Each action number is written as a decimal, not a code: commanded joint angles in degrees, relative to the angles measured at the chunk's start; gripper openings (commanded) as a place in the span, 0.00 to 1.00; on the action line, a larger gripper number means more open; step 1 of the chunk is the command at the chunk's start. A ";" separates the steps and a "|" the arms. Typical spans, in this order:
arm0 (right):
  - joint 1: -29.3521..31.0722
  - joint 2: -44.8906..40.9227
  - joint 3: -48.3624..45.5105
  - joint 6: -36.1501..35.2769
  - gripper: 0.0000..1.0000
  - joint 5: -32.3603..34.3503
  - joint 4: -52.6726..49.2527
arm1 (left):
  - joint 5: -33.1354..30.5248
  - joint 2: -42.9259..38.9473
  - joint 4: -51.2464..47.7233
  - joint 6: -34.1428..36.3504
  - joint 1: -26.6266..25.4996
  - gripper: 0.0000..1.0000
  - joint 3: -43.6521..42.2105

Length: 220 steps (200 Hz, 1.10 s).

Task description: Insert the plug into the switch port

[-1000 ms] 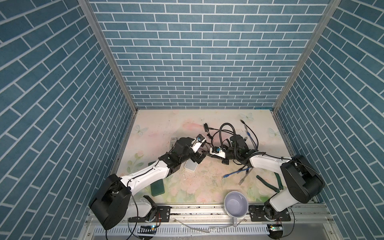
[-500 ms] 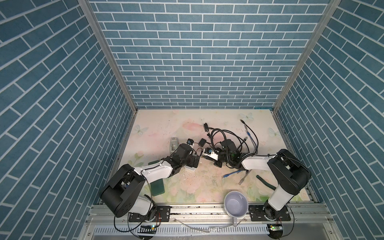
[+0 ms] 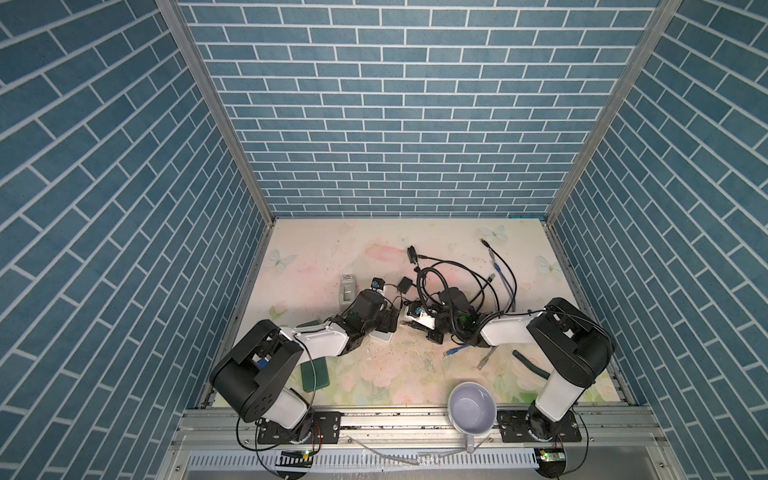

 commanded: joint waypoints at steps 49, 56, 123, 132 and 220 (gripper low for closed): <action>1.13 3.27 -1.07 6.32 0.00 2.27 8.40 | 0.85 2.68 2.95 -1.89 0.37 0.75 -1.49; 1.24 3.42 -1.12 6.53 0.00 2.29 8.63 | 1.16 2.90 3.25 -1.84 0.40 0.75 -1.50; 1.66 4.02 -2.90 8.26 0.00 0.70 14.62 | 4.89 5.34 4.25 -1.75 0.49 0.66 -0.71; 1.74 3.88 -3.23 8.55 0.00 0.79 15.75 | 5.03 5.34 4.32 -1.63 0.45 0.66 -0.76; 2.19 6.50 -5.30 12.05 0.00 7.67 27.95 | 9.85 7.12 5.02 0.15 0.93 0.65 0.37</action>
